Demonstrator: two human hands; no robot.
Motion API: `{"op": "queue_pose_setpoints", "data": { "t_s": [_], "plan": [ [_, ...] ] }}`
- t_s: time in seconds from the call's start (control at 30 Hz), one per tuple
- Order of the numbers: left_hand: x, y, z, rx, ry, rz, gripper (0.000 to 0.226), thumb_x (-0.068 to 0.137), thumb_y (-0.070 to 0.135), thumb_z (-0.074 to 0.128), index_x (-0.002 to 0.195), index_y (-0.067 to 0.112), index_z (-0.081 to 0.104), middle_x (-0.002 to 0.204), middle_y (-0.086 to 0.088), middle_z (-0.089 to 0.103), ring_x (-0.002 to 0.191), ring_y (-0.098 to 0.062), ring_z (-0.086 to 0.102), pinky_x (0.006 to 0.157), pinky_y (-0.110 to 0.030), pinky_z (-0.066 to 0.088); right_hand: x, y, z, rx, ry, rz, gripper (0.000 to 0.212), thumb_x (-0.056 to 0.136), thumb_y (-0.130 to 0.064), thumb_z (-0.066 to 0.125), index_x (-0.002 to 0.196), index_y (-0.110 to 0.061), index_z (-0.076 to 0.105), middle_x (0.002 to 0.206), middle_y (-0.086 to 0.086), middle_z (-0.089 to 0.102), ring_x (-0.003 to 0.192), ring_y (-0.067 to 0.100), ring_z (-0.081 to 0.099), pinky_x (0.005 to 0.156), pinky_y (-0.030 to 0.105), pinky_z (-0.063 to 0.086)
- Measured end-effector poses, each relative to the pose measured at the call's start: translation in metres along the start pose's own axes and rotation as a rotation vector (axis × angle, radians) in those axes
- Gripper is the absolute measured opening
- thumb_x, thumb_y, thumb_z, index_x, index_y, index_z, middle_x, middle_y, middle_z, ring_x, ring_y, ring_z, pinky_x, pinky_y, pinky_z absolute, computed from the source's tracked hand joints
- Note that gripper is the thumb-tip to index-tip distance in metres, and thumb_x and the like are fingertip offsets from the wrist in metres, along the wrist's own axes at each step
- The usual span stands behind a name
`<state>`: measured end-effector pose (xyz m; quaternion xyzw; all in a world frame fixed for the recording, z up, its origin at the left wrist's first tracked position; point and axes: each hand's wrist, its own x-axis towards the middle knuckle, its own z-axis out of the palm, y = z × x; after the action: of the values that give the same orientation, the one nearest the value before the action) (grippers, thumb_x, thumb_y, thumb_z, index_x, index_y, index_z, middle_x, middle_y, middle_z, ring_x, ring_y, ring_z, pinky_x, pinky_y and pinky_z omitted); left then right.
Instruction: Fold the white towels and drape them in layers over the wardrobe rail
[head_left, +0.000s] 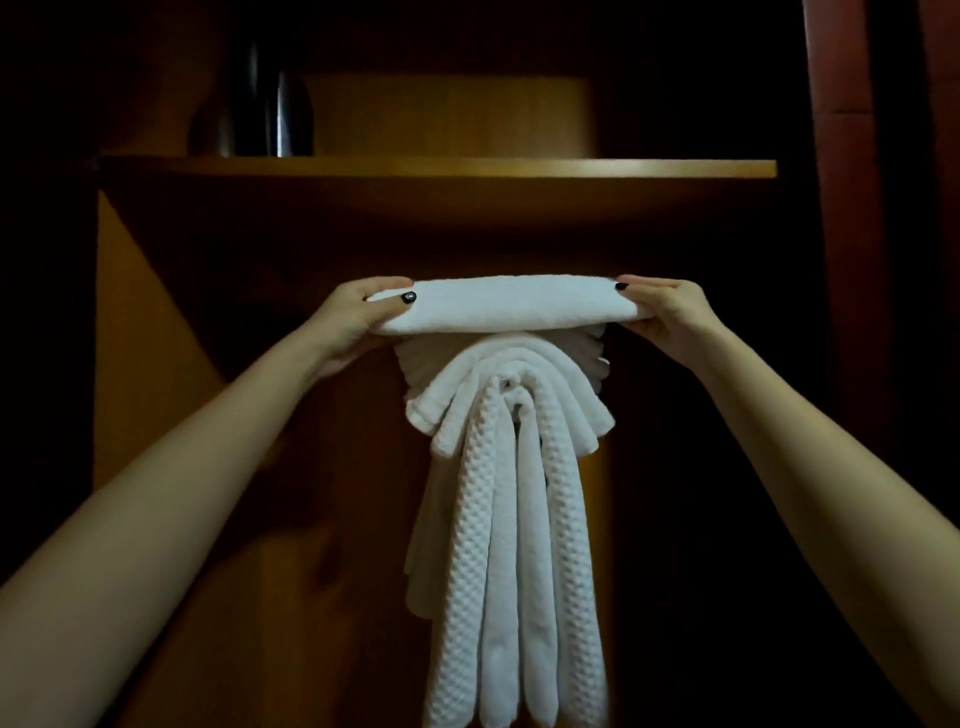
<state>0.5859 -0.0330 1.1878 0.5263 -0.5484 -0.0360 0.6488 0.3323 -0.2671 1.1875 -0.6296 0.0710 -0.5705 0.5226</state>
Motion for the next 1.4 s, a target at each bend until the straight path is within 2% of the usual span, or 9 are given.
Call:
{"op": "queue_pose_setpoints", "data": {
  "t_s": [0.33, 0.47, 0.57, 0.67, 0.77, 0.93, 1.17, 1.3, 1.4],
  "plan": [
    [-0.021, -0.071, 0.027, -0.205, 0.054, -0.179, 0.022, 0.096, 0.016, 0.056, 0.111, 0.003, 0.066, 0.092, -0.002, 0.069, 0.076, -0.007, 0.062, 0.055, -0.015, 0.05, -0.023, 0.078, -0.004, -0.094, -0.138, 0.265, 0.01, 0.09, -0.002, 0.062, 0.083, 0.004, 0.066, 0.076, 0.011, 0.064, 0.063, 0.018, 0.061, 0.052, 0.024, 0.052],
    [-0.022, -0.078, 0.023, 0.199, 0.074, -0.05, 0.038, 0.095, 0.031, 0.059, 0.091, -0.006, 0.067, 0.088, -0.007, 0.062, 0.077, -0.015, 0.056, 0.067, -0.024, 0.044, -0.027, 0.095, -0.002, -0.405, -0.1, 0.068, 0.058, 0.089, -0.055, 0.054, 0.076, 0.002, 0.06, 0.074, 0.01, 0.053, 0.062, 0.021, 0.048, 0.059, 0.031, 0.041],
    [-0.017, -0.074, 0.024, 0.497, 0.195, 0.117, 0.025, 0.097, 0.024, 0.057, 0.09, 0.004, 0.069, 0.124, 0.004, 0.045, 0.109, -0.01, 0.051, 0.087, -0.022, 0.041, -0.03, 0.09, 0.004, -0.592, -0.035, -0.205, 0.065, 0.097, -0.053, 0.045, 0.062, 0.001, 0.054, 0.077, 0.005, 0.055, 0.061, 0.01, 0.05, 0.059, 0.028, 0.041],
    [-0.014, -0.066, 0.035, 0.557, 0.098, 0.275, 0.035, 0.1, 0.027, 0.048, 0.128, 0.009, 0.06, 0.135, 0.006, 0.046, 0.125, -0.009, 0.046, 0.097, -0.008, 0.034, -0.042, 0.076, 0.02, -0.641, -0.077, -0.319, 0.044, 0.102, -0.045, 0.041, 0.075, -0.02, 0.065, 0.09, -0.013, 0.059, 0.078, -0.002, 0.054, 0.07, 0.016, 0.041],
    [-0.016, -0.076, 0.05, 0.508, -0.056, 0.263, 0.071, 0.091, 0.065, 0.041, 0.148, 0.023, 0.037, 0.149, 0.006, 0.042, 0.135, -0.009, 0.039, 0.11, -0.025, 0.034, -0.049, 0.085, 0.03, -0.576, -0.208, -0.289, 0.033, 0.102, -0.046, 0.038, 0.121, -0.03, 0.06, 0.103, -0.023, 0.06, 0.092, -0.01, 0.055, 0.068, 0.002, 0.039],
    [-0.025, -0.091, 0.064, 0.451, -0.13, 0.166, 0.103, 0.07, 0.091, 0.032, 0.153, 0.032, 0.016, 0.158, 0.006, 0.026, 0.144, -0.01, 0.027, 0.117, -0.036, 0.026, -0.062, 0.096, 0.032, -0.533, -0.247, -0.256, 0.047, 0.099, -0.056, 0.037, 0.139, -0.035, 0.047, 0.13, -0.017, 0.057, 0.119, 0.004, 0.054, 0.097, 0.028, 0.045],
    [-0.065, -0.063, 0.046, 0.754, 0.02, 0.22, 0.071, 0.098, 0.052, 0.043, 0.153, 0.012, 0.022, 0.159, -0.007, 0.024, 0.146, -0.021, 0.021, 0.12, -0.039, 0.018, -0.094, 0.06, 0.041, -0.751, -0.123, -0.324, 0.04, 0.1, -0.044, 0.043, 0.126, -0.015, 0.053, 0.113, 0.007, 0.057, 0.108, 0.023, 0.051, 0.088, 0.037, 0.041],
    [-0.124, -0.051, 0.026, 1.042, 0.01, 0.245, 0.059, 0.102, 0.042, 0.036, 0.153, 0.013, 0.024, 0.161, -0.005, 0.019, 0.148, -0.019, 0.013, 0.12, -0.033, 0.011, -0.142, 0.05, 0.063, -0.906, -0.172, -0.414, 0.054, 0.098, -0.033, 0.051, 0.145, -0.008, 0.041, 0.147, 0.013, 0.042, 0.14, 0.027, 0.031, 0.114, 0.042, 0.027],
    [-0.187, -0.043, 0.0, 1.19, -0.036, 0.181, 0.06, 0.102, 0.044, 0.035, 0.153, 0.016, 0.022, 0.161, -0.002, 0.017, 0.149, -0.018, 0.01, 0.121, -0.036, 0.01, -0.198, 0.042, 0.094, -0.878, -0.281, -0.371, 0.054, 0.098, -0.028, 0.053, 0.146, -0.009, 0.04, 0.148, 0.012, 0.042, 0.14, 0.024, 0.032, 0.112, 0.033, 0.025]
  ]
}}
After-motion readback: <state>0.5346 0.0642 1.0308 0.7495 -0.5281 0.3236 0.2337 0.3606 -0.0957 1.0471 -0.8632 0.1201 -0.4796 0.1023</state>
